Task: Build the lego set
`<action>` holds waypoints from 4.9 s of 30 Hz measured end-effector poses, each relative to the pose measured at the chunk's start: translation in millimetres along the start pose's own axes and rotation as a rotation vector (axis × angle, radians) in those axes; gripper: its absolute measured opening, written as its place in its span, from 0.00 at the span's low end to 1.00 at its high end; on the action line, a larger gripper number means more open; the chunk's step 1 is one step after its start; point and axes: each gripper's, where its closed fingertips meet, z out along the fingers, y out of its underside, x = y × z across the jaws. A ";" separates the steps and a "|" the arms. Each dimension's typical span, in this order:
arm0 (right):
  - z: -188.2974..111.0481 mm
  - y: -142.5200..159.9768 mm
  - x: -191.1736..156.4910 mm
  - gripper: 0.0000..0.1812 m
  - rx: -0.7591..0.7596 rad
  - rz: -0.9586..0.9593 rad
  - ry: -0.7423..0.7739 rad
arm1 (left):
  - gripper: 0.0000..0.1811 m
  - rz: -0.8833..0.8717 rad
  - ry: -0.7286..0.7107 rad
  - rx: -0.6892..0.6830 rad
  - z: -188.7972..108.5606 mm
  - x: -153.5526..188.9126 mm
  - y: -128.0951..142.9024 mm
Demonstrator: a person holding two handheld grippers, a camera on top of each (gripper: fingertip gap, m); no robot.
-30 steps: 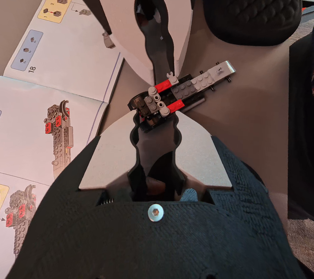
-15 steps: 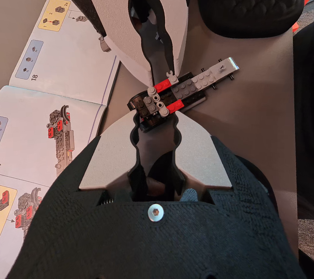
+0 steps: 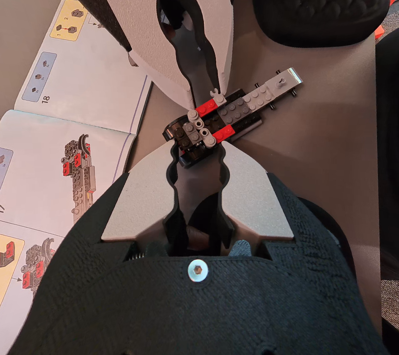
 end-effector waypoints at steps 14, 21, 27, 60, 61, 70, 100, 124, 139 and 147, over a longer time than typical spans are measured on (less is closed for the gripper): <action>-66.9 48.3 -19.2 0.14 -0.309 0.503 0.379 | 0.24 -0.058 -0.151 -0.022 -15.0 -11.5 8.3; -54.8 48.6 -42.0 0.12 -0.338 0.457 0.356 | 0.22 -0.070 -0.226 -0.062 -5.8 -27.9 8.1; -43.4 46.0 -31.5 0.12 -0.277 0.202 0.331 | 0.22 -0.133 -0.251 0.061 -24.1 -20.9 0.8; -51.1 -46.1 18.1 0.06 0.729 1.207 0.256 | 0.03 0.509 -0.646 0.330 -39.8 -15.3 -89.2; -50.8 -46.7 17.9 0.06 0.713 1.199 0.259 | 0.02 0.479 -0.624 0.350 -40.5 -14.4 -89.1; -38.5 -47.1 13.0 0.06 0.569 1.170 0.214 | 0.05 0.476 -0.534 0.343 -37.5 -7.3 -79.7; -66.3 -102.9 24.3 0.08 0.350 0.276 0.676 | 0.12 -0.368 0.123 1.018 -88.9 2.4 -100.2; -43.8 -24.6 -21.9 0.08 -0.050 0.511 0.617 | 0.27 -0.013 0.085 -0.077 7.2 -8.8 -4.9; -3.1 -7.0 -13.9 0.08 -0.398 0.494 0.534 | 0.26 -0.180 -0.010 -0.007 6.9 -0.7 -6.5; 2.9 -1.3 -13.7 0.08 -0.534 0.478 0.520 | 0.26 -0.172 -0.003 0.009 7.0 1.0 -6.9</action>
